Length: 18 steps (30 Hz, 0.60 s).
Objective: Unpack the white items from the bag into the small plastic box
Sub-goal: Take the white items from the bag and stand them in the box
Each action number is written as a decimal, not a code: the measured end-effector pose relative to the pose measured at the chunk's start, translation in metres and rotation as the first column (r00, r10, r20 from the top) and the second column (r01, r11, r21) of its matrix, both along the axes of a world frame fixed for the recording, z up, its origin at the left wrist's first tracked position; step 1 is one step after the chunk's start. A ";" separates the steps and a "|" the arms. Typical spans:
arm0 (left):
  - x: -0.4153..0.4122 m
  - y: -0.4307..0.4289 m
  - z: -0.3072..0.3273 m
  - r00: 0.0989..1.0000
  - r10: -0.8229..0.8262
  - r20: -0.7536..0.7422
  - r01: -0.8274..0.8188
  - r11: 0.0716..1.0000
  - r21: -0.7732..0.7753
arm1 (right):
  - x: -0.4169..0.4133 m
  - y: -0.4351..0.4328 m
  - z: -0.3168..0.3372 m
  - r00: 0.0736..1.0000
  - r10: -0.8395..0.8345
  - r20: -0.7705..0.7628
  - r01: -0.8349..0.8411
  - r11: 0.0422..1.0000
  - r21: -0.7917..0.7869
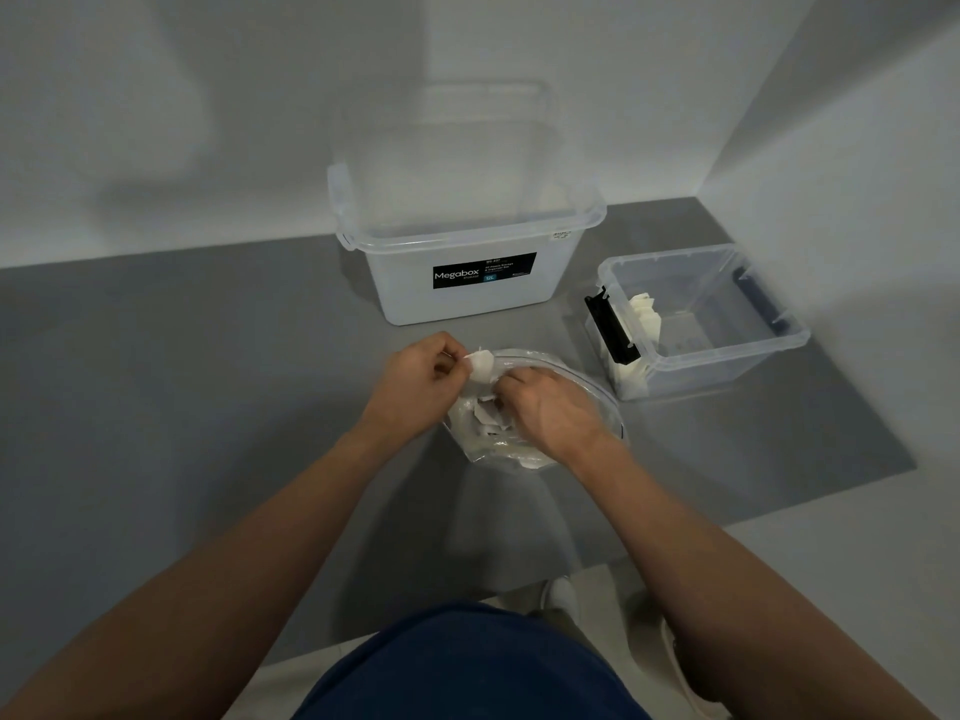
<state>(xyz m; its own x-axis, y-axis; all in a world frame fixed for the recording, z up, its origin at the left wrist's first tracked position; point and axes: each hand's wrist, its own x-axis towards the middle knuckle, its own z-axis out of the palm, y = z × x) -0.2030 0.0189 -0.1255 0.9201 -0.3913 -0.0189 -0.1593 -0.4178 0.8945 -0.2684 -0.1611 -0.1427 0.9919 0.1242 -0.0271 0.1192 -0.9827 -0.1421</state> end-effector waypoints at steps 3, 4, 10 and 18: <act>0.001 0.001 0.006 0.999 -0.003 -0.036 0.002 0.999 -0.040 | -0.008 -0.004 0.006 0.998 -0.030 0.055 0.028 0.999 0.046; 0.001 0.001 0.009 0.998 0.002 -0.058 -0.005 0.998 -0.061 | -0.011 -0.006 0.008 0.996 -0.039 0.078 0.034 0.998 0.053; -0.001 -0.003 0.023 0.995 0.030 -0.098 -0.044 0.989 -0.144 | -0.038 -0.010 0.033 0.954 -0.178 0.240 0.112 0.958 0.264; -0.004 -0.028 0.040 0.994 -0.047 -0.099 0.017 0.959 -0.281 | -0.056 -0.034 0.055 0.932 -0.221 0.288 0.123 0.938 0.324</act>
<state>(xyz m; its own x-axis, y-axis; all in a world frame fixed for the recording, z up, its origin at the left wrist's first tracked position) -0.2066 -0.0088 -0.0850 0.9056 -0.4240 0.0007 -0.0686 -0.1448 0.9871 -0.3245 -0.1951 -0.0878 0.9486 -0.0956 0.3017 0.0393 -0.9103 -0.4120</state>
